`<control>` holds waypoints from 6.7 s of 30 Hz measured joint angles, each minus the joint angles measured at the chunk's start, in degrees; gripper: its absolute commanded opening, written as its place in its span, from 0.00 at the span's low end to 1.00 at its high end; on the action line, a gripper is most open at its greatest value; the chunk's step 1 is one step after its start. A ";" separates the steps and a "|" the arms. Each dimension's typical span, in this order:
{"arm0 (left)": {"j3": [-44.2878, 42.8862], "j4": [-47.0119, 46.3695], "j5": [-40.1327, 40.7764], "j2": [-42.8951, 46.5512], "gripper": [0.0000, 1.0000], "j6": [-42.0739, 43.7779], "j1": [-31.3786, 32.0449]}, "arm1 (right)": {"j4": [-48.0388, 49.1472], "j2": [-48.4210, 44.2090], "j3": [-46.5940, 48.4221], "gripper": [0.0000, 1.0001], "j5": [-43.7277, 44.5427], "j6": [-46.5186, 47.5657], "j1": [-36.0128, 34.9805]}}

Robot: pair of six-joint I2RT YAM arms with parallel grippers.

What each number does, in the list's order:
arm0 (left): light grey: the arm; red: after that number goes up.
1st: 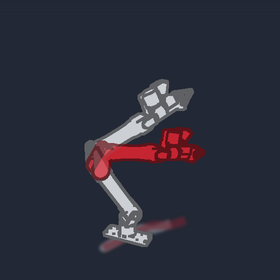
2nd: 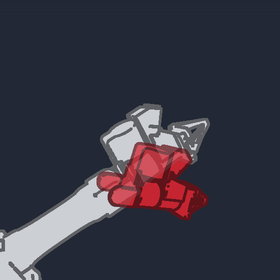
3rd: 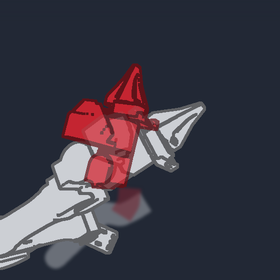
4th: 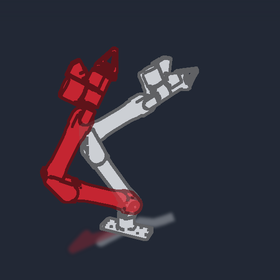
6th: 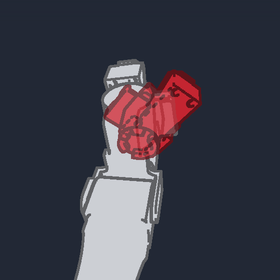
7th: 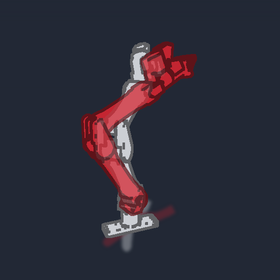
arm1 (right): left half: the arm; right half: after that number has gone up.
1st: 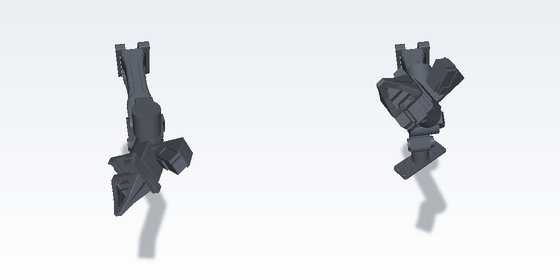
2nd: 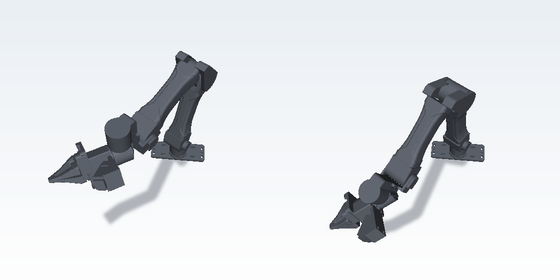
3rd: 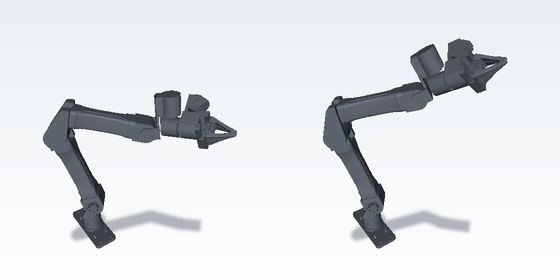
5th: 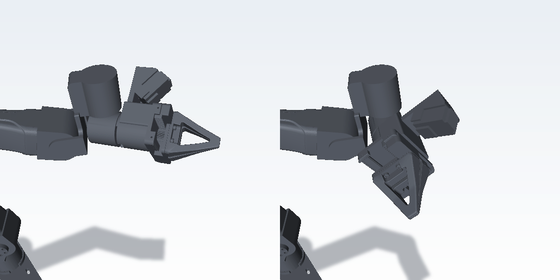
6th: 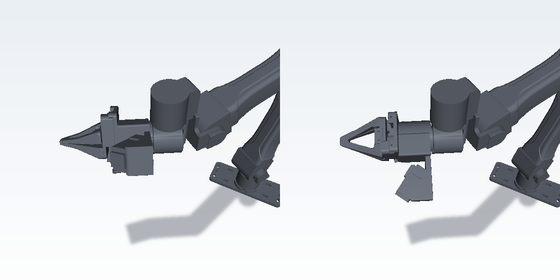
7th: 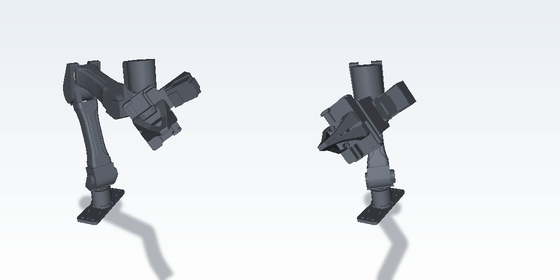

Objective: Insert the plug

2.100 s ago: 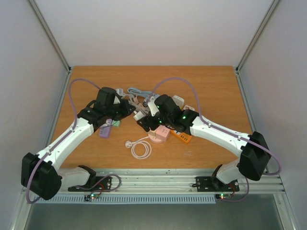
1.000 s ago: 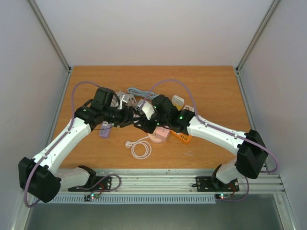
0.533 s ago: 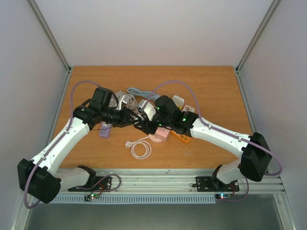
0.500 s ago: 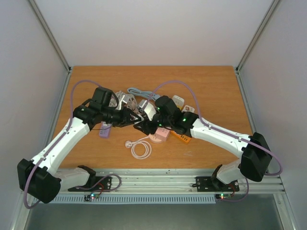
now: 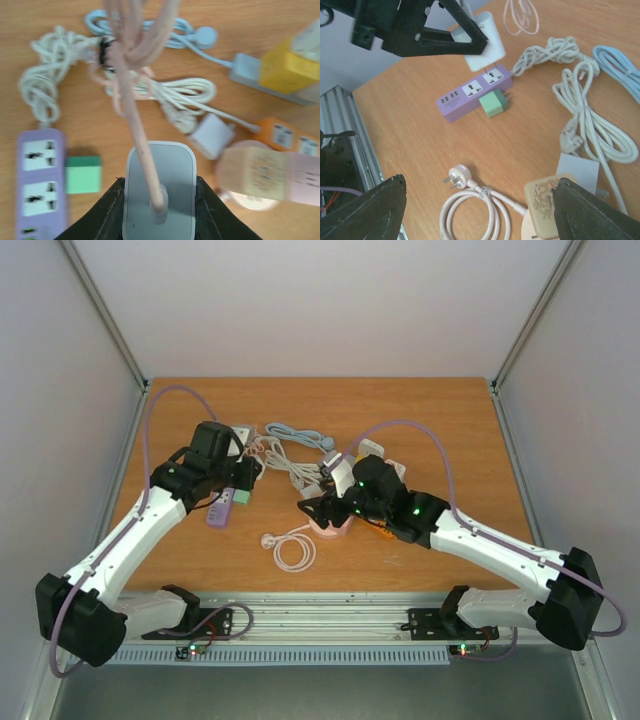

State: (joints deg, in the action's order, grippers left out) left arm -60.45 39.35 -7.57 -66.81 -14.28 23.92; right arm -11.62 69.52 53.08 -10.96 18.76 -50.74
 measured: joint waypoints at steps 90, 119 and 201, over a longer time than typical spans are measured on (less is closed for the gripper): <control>-1.99 -8.39 11.45 -29.59 0.20 5.53 -9.90 | -5.20 -7.26 -4.00 0.81 6.19 -5.18 -0.02; 4.55 -7.04 16.44 -26.03 0.75 -13.84 -4.50 | -7.04 -3.19 -2.75 0.82 7.69 -8.48 0.00; 12.85 2.97 22.82 35.65 0.82 -6.64 -9.22 | -39.45 74.77 75.43 0.56 23.28 -40.35 -7.39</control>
State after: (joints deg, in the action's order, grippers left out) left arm -47.59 42.33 15.25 -31.16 -20.93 14.70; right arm -51.07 144.29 128.51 12.32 -21.58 -58.13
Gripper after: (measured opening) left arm 0.823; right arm 0.562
